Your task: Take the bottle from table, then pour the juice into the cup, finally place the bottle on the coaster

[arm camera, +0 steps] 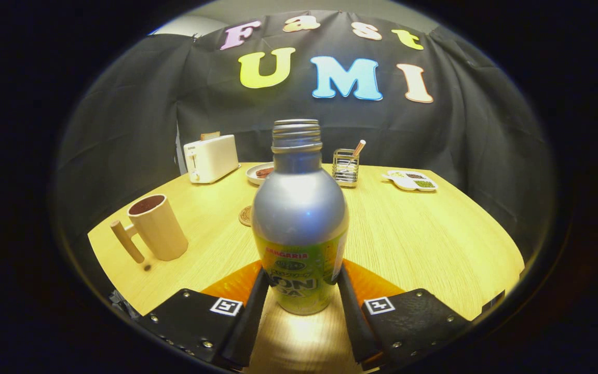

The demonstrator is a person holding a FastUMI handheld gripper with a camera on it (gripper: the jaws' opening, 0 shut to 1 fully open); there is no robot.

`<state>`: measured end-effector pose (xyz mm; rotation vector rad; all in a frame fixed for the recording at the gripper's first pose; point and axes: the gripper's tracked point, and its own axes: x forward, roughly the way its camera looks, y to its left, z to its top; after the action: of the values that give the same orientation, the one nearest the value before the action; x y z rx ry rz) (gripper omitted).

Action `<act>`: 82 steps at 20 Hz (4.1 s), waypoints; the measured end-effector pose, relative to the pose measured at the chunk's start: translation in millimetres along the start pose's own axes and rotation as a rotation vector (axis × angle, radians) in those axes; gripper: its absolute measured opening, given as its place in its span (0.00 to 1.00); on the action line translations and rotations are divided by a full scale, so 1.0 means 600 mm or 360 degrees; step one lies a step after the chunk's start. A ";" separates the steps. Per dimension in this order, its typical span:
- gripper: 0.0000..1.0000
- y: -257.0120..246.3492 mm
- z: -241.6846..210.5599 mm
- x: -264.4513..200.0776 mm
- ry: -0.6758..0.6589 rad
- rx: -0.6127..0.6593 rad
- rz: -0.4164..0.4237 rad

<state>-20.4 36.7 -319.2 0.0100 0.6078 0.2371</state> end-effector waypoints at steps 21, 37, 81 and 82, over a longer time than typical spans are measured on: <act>0.71 0.036 0.112 0.000 0.0066 -0.0706 -0.0125; 0.71 0.114 0.115 0.009 0.0214 -0.1236 -0.0148; 0.71 0.160 0.149 0.053 0.0669 -0.2529 -0.0242; 0.71 0.160 0.149 0.052 0.0680 -0.2545 -0.0241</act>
<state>34.2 142.2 -255.9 -1.6554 0.6943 0.5297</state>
